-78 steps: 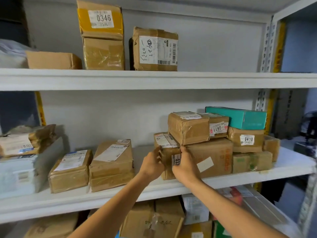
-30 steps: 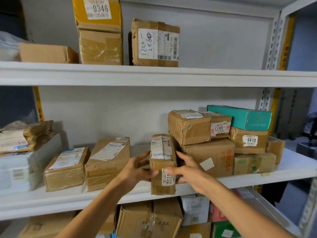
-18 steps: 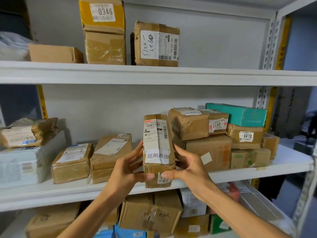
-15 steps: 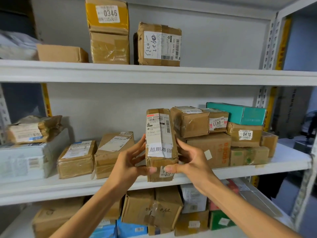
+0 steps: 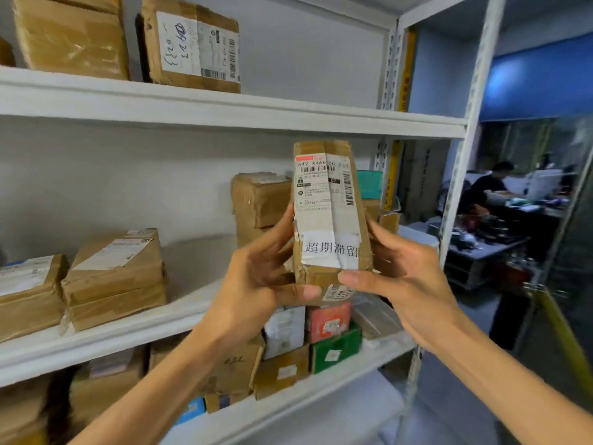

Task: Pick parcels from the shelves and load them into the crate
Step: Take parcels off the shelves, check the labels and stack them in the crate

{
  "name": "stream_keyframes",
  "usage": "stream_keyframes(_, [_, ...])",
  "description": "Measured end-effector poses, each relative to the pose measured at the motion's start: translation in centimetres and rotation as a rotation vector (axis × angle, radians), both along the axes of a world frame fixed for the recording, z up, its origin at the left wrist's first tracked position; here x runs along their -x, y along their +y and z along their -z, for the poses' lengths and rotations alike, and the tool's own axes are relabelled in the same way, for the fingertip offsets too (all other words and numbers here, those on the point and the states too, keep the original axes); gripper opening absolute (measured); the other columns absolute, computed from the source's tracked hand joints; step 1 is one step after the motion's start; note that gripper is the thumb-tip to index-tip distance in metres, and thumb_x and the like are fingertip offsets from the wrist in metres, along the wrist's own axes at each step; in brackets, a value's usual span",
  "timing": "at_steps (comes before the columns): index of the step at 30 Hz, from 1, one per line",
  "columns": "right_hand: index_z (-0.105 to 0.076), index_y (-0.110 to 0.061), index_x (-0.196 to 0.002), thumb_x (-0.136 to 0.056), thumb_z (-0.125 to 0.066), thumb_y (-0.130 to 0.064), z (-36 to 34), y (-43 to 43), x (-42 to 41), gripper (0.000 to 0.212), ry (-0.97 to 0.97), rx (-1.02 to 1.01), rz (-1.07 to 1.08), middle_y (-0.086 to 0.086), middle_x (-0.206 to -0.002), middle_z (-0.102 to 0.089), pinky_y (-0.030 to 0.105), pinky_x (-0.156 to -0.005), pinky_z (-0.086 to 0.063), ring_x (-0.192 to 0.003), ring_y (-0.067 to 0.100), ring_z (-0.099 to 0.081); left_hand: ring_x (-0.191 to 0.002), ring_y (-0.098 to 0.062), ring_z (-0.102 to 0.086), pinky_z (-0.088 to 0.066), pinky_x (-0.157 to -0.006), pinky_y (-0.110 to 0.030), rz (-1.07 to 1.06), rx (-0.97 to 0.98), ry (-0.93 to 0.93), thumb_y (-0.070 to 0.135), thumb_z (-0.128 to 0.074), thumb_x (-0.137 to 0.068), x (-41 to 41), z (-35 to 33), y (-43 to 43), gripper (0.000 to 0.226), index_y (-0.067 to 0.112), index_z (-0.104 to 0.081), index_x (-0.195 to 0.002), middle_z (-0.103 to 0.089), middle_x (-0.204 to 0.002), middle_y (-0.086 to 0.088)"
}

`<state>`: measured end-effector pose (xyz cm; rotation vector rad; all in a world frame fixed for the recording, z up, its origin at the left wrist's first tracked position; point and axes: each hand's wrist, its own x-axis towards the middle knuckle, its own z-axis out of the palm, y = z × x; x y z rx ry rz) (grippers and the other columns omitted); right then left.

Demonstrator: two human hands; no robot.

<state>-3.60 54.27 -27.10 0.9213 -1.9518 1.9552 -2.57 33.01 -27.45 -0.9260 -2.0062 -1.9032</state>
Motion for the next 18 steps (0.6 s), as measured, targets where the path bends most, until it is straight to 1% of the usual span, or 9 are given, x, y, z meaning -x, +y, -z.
stream_keyframes(3, [-0.053, -0.025, -0.138, -0.07, -0.083, -0.008, 1.2, 5.6, -2.7, 0.077, -0.003, 0.026, 0.155, 0.005, -0.13, -0.064, 0.033, -0.091, -0.054, -0.121, 0.023, -0.06, -0.133, -0.012, -0.048, -0.053, -0.094, -0.033, 0.157, 0.026, -0.012, -0.008, -0.077, -0.068, 1.3, 1.0, 6.2, 0.099, 0.025, -0.031, -0.149, -0.054, -0.141, 0.01])
stream_keyframes(6, [-0.045, -0.022, -0.144, -0.072, -0.079, -0.005, 3.5, 11.2, -6.2, 0.081, -0.041, 0.05, 0.368, 0.003, -0.134, -0.061, 0.034, -0.095, -0.052, -0.125, 0.022, -0.056, -0.133, -0.011, -0.048, -0.051, -0.094, -0.03, 0.344, 0.032, -0.067, -0.017, -0.074, -0.067, 2.3, 3.0, 13.7, 0.1, 0.025, -0.033, -0.148, -0.055, -0.139, 0.013])
stream_keyframes(9, [-0.04, -0.024, -0.147, -0.077, -0.074, -0.004, 6.0, 16.1, -10.5, 0.08, -0.079, 0.046, 0.597, 0.0, -0.136, -0.059, 0.034, -0.098, -0.051, -0.127, 0.02, -0.055, -0.132, -0.011, -0.049, -0.05, -0.097, -0.031, 0.558, 0.05, -0.145, -0.018, -0.072, -0.068, 1.7, 5.8, 21.4, 0.098, 0.025, -0.033, -0.147, -0.057, -0.138, 0.011])
stream_keyframes(12, [-0.042, -0.026, -0.146, -0.079, -0.069, -0.006, 9.2, 20.6, -15.6, 0.076, -0.133, 0.089, 0.827, 0.001, -0.133, -0.062, 0.036, -0.098, -0.051, -0.123, 0.021, -0.058, -0.125, -0.007, -0.054, -0.052, -0.091, -0.026, 0.76, 0.09, -0.22, -0.018, -0.071, -0.068, -0.6, 8.7, 29.0, 0.097, 0.029, -0.034, -0.144, -0.061, -0.13, 0.016])
stream_keyframes(14, [-0.04, -0.03, -0.146, -0.081, -0.064, -0.004, 11.8, 23.2, -19.0, 0.074, -0.186, 0.112, 0.947, 0.002, -0.132, -0.062, 0.039, -0.096, -0.052, -0.122, 0.023, -0.059, -0.12, -0.002, -0.057, -0.052, -0.087, -0.021, 0.877, 0.134, -0.243, -0.008, -0.076, -0.065, -2.8, 10.9, 33.6, 0.095, 0.034, -0.036, -0.14, -0.063, -0.125, 0.022])
stream_keyframes(15, [-0.039, -0.03, -0.147, -0.082, -0.062, -0.002, 13.1, 24.4, -20.6, 0.074, -0.214, 0.139, 0.996, 0.003, -0.133, -0.062, 0.04, -0.097, -0.052, -0.122, 0.024, -0.059, -0.117, 0.0, -0.059, -0.053, -0.084, -0.018, 0.922, 0.151, -0.269, -0.007, -0.076, -0.065, -4.0, 12.0, 35.7, 0.093, 0.037, -0.037, -0.137, -0.064, -0.122, 0.024])
stream_keyframes(17, [-0.039, -0.027, -0.147, -0.083, -0.061, 0.0, 15.5, 26.7, -23.6, 0.073, -0.248, 0.212, 1.118, 0.005, -0.134, -0.061, 0.043, -0.1, -0.049, -0.124, 0.025, -0.058, -0.112, 0.004, -0.06, -0.053, -0.079, -0.015, 1.004, 0.193, -0.313, -0.016, -0.073, -0.068, -6.2, 14.1, 39.9, 0.094, 0.038, -0.037, -0.137, -0.064, -0.117, 0.028])
stream_keyframes(18, [-0.038, -0.027, -0.148, -0.083, -0.063, -0.002, 16.4, 27.7, -24.8, 0.074, -0.266, 0.236, 1.177, 0.005, -0.134, -0.061, 0.046, -0.101, -0.048, -0.124, 0.026, -0.057, -0.111, 0.004, -0.061, -0.053, -0.079, -0.015, 1.039, 0.208, -0.327, -0.02, -0.071, -0.069, -7.2, 15.1, 41.8, 0.095, 0.038, -0.037, -0.136, -0.064, -0.117, 0.028])
